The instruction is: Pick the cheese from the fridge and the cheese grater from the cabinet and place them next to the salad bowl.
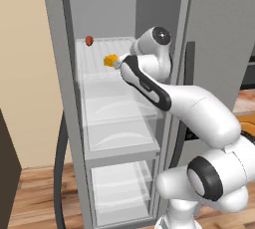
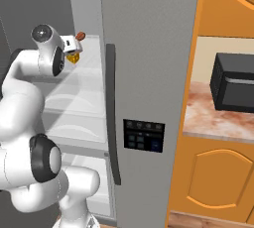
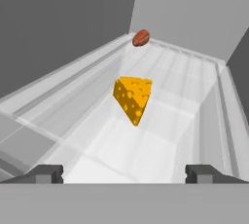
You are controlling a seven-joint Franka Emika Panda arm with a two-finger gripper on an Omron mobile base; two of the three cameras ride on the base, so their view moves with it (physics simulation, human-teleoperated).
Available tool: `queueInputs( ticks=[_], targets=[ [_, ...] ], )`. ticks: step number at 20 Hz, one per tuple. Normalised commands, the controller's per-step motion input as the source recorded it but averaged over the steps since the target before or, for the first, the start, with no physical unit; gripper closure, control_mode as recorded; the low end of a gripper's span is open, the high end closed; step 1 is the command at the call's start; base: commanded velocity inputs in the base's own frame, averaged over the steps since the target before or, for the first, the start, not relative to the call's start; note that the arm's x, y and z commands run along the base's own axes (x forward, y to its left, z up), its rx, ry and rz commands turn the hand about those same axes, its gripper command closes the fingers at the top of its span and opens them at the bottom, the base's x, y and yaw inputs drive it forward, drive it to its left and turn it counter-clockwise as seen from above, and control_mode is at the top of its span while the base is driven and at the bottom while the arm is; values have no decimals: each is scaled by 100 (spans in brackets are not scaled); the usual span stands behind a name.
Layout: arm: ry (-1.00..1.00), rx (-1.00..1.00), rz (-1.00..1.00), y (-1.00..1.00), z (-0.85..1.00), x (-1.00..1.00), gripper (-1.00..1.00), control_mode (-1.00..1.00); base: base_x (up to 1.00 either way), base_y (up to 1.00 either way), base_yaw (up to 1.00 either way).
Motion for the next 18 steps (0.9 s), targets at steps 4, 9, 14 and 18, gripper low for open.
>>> queueInputs(
  ticks=[4,9,14,18],
  targets=[
    [0,3,-1,17,-18,25,-100,-100,0,0,0],
    [0,5,0,7,-17,32,-100,-100,0,0,0],
    [0,6,0,0,-20,39,-100,-100,0,0,0],
    [0,3,0,0,-15,47,-100,-100,0,0,0]
  ],
)
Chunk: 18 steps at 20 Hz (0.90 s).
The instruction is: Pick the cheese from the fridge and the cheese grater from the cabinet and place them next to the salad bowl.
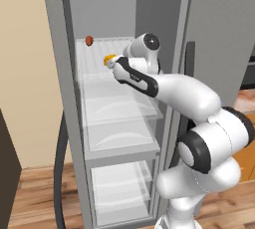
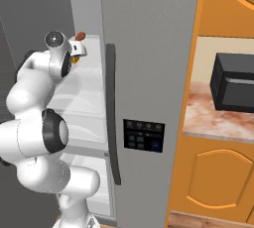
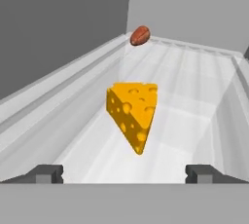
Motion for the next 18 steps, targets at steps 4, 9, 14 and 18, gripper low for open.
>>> queueInputs(
  ticks=[4,9,14,18],
  targets=[
    [0,1,0,1,-11,44,-100,-100,0,0,0],
    [0,2,0,8,-16,40,-100,-100,0,0,0],
    [1,3,0,14,-17,41,-100,-100,0,0,0],
    [0,1,0,13,-15,43,-100,-100,0,0,0]
  ],
)
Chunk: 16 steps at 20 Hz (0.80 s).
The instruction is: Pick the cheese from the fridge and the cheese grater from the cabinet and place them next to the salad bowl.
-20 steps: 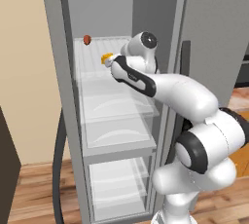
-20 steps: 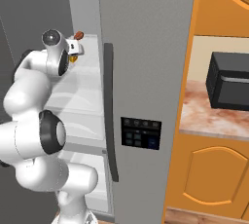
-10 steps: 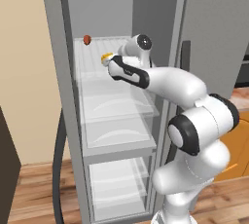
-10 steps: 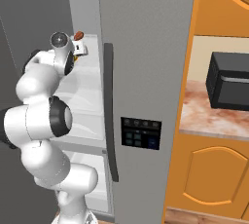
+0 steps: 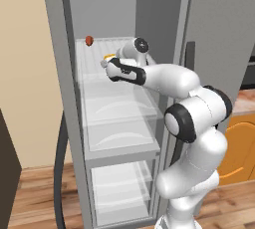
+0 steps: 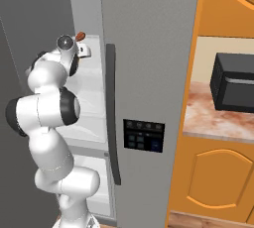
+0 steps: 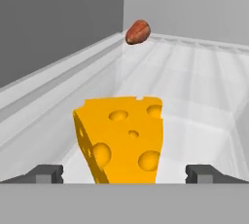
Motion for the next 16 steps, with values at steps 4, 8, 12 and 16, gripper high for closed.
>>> queueInputs(
  ticks=[4,8,12,16],
  targets=[
    [0,0,0,19,-10,45,-100,-100,0,0,0],
    [1,3,0,22,-14,34,100,-100,0,0,0],
    [2,4,0,22,-19,27,100,-100,0,0,0],
    [0,2,0,26,-16,11,100,-100,0,0,0]
  ],
)
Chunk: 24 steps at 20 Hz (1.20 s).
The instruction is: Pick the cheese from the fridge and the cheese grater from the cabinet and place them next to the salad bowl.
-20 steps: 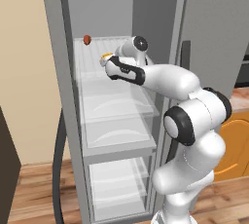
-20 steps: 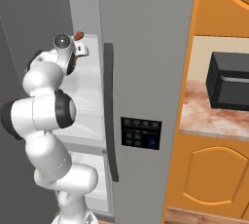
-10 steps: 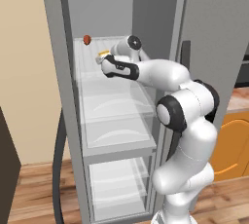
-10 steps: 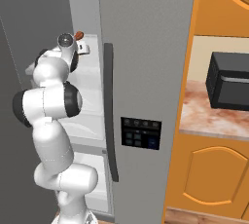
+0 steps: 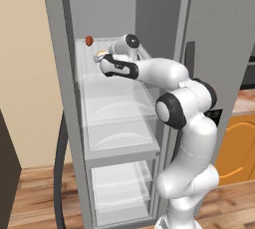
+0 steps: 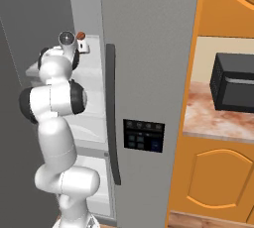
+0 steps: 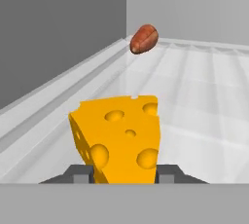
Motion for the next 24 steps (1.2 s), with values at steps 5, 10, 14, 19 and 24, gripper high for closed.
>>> queueInputs(
  ticks=[5,10,14,19,24],
  targets=[
    [0,0,0,14,-3,-20,100,-100,0,0,0],
    [0,1,-6,-1,5,-79,100,-100,0,0,0],
    [0,0,-5,-19,25,-73,100,-100,0,0,0],
    [-2,0,-5,-19,44,-78,100,-100,0,0,0],
    [-2,0,-4,-16,74,-100,100,-100,0,0,0]
  ],
)
